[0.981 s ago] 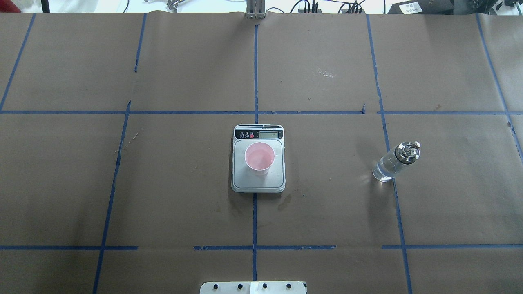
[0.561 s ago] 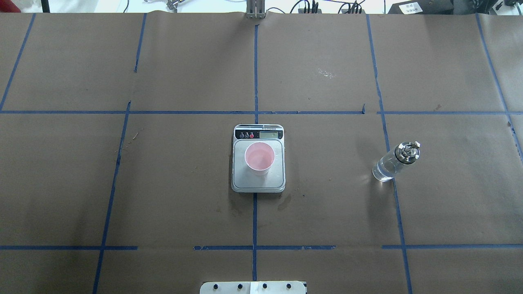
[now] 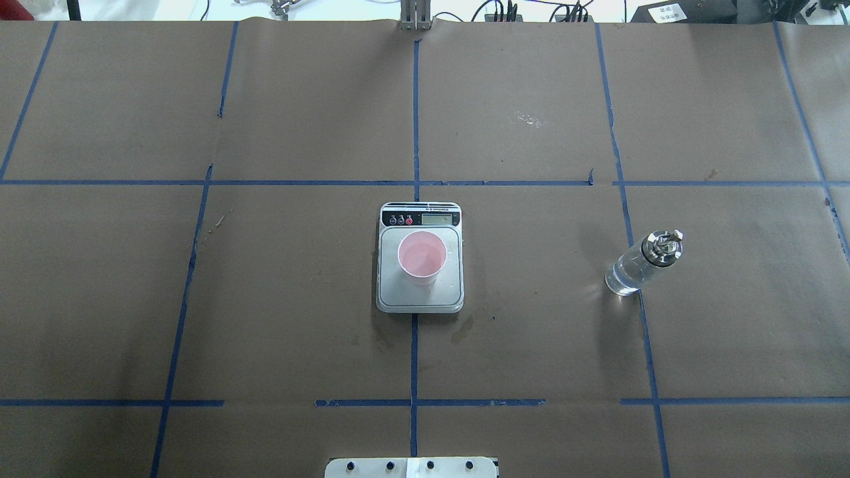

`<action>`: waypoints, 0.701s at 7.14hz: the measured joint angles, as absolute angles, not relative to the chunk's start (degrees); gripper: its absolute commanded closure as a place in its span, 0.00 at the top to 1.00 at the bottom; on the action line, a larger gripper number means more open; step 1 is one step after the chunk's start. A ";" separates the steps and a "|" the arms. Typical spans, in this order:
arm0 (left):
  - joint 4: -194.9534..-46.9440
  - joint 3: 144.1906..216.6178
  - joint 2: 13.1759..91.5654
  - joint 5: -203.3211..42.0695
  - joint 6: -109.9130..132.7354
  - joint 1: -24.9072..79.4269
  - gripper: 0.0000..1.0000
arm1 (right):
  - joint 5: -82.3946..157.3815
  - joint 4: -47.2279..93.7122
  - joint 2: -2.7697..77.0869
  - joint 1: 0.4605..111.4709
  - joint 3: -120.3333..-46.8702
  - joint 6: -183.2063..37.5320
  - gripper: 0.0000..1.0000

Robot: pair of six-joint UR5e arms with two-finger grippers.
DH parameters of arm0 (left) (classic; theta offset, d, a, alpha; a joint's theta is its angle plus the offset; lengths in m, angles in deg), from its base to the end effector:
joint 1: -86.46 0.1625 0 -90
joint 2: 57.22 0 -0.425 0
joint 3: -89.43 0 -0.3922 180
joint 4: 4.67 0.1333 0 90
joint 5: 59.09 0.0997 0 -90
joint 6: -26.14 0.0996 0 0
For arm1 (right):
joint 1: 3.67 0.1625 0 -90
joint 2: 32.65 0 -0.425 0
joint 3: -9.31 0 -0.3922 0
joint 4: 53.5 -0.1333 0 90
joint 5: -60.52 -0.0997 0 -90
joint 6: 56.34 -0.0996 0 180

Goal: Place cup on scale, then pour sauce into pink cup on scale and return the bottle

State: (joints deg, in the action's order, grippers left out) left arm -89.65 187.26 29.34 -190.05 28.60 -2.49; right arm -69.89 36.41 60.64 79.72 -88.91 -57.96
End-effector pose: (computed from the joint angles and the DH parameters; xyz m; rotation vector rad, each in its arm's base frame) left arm -0.0595 -0.4656 0.6330 -0.0017 0.7150 0.0547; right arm 0.0139 -0.4771 0.6199 0.0332 -0.7094 -0.1143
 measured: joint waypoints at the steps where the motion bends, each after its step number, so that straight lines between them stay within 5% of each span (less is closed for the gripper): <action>1: -89.66 187.10 29.34 -190.05 28.60 -2.49 1.00 | -69.86 36.39 60.62 79.69 -88.89 -58.03 1.00; 5: -89.72 187.02 29.86 -190.13 28.66 -2.54 1.00 | -69.68 36.32 60.31 79.66 -88.81 -58.26 1.00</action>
State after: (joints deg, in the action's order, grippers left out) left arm -89.72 187.02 29.86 -190.13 28.66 -2.54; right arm -69.68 36.32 60.31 79.66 -88.81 -58.26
